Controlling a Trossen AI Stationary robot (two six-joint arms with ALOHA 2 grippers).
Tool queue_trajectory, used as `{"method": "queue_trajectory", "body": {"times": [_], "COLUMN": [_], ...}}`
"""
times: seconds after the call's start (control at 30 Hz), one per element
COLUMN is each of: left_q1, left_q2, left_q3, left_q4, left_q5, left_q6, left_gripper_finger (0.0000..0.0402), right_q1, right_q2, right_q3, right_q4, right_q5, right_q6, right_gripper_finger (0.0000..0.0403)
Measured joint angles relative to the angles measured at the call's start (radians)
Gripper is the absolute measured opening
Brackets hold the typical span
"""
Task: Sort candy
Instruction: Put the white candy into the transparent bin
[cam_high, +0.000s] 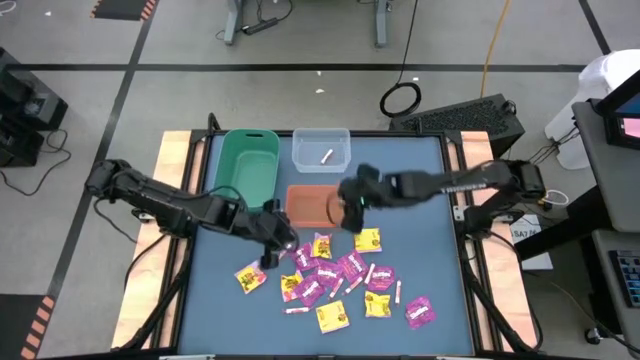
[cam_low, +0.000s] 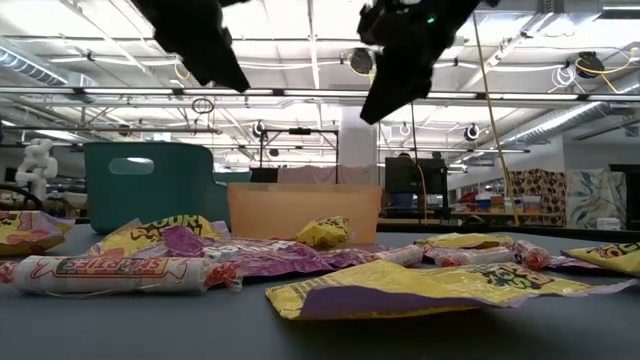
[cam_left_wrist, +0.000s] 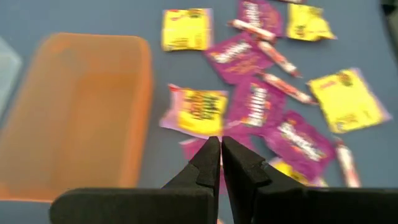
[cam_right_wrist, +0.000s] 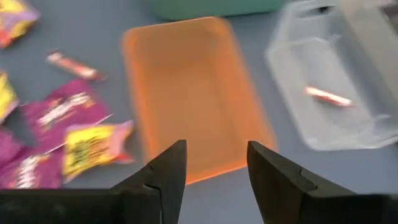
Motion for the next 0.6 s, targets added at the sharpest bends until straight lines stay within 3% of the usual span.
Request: {"method": "queue_trajectory", "body": {"times": [0.23, 0.6], "left_q1": [-0.156, -0.250], "left_q2": [0.021, 0.185], "left_q3": [-0.005, -0.005], "left_q4": [-0.012, -0.063], "left_q5": [-0.066, -0.203], "left_q6": [-0.052, -0.256], "left_gripper_finger": [0.0039, 0.0174], "right_q1": [0.238, 0.468], "right_q2": [-0.002, -0.002], "right_q3": [-0.124, -0.216], "right_q4": [0.083, 0.257], "right_q5": [0.154, 0.261], "right_q6": [0.098, 0.138], "right_gripper_finger": [0.0160, 0.0160]}}
